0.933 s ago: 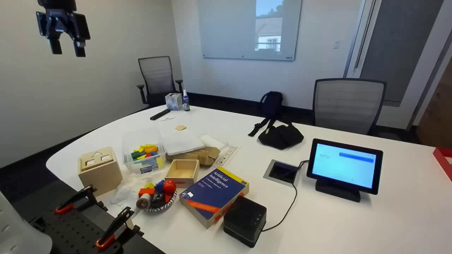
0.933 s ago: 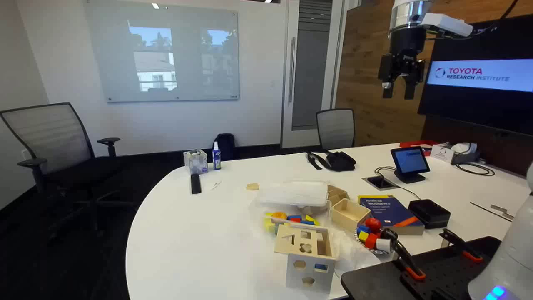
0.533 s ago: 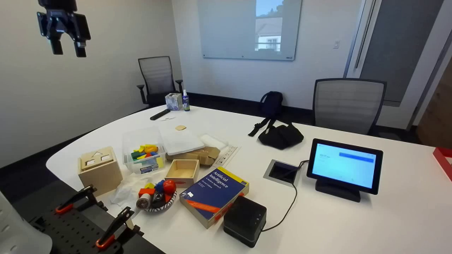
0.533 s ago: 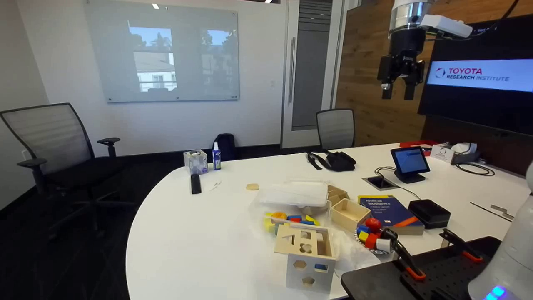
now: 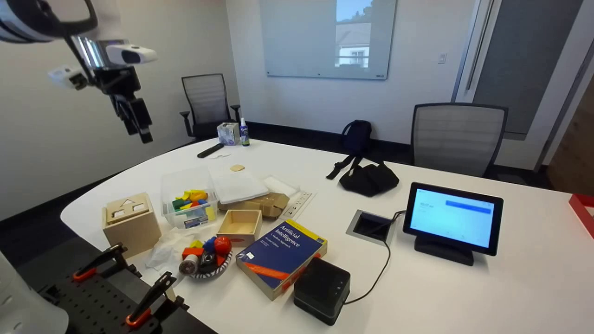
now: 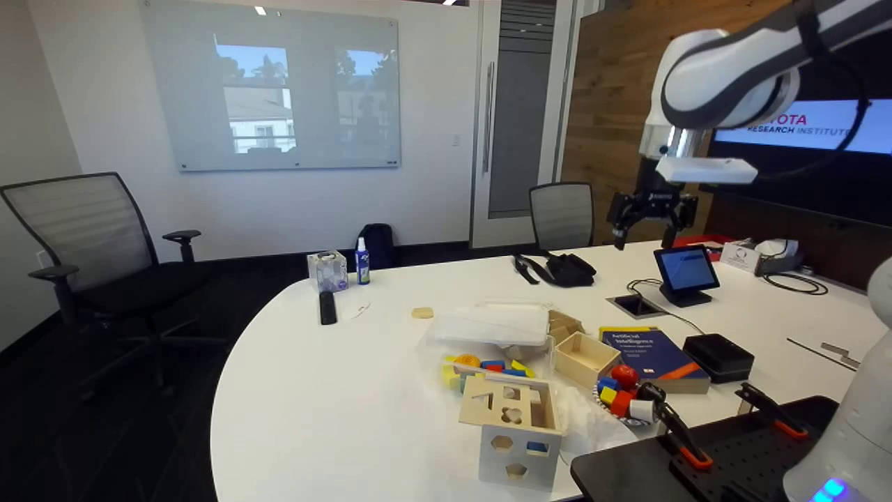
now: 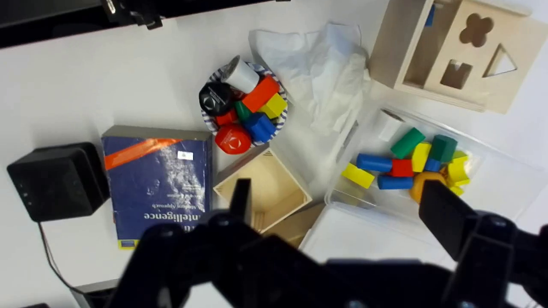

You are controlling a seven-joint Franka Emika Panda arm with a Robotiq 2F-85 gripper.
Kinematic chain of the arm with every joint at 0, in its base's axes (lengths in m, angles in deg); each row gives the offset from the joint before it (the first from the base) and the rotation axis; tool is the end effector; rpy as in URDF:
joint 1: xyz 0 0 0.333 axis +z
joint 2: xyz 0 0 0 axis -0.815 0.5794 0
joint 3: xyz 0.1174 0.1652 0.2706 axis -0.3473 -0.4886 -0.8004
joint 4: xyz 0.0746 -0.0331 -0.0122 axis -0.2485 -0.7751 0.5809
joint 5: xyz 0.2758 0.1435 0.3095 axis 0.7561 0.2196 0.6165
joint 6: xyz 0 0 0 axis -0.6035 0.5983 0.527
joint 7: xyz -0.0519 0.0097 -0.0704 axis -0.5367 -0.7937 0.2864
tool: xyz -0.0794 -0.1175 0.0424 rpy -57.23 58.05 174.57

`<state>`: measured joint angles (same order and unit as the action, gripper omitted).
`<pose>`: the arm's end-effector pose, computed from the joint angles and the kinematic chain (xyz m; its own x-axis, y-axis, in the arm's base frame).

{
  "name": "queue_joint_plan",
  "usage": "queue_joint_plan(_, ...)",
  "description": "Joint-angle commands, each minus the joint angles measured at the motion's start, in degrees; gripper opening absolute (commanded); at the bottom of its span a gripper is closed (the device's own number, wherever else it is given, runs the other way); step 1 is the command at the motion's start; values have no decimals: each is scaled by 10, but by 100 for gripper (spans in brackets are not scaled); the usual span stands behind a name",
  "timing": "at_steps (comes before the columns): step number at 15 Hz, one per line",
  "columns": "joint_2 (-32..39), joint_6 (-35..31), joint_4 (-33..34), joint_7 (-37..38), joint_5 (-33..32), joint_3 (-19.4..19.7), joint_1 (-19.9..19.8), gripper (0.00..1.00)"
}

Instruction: Move the red rectangular block from the bowl and place it north of the book

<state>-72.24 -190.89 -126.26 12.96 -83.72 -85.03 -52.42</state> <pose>0.3729 0.0741 0.3589 0.9768 -0.2065 0.0572 -0.2062 -0.9784 -0.0122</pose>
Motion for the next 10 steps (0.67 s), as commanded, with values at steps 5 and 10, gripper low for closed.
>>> queue_joint_plan(5,181,-288,-54,187,-12,-44,-76,100)
queue_joint_plan(10,358,-450,-53,189,-7,-1,-80,100)
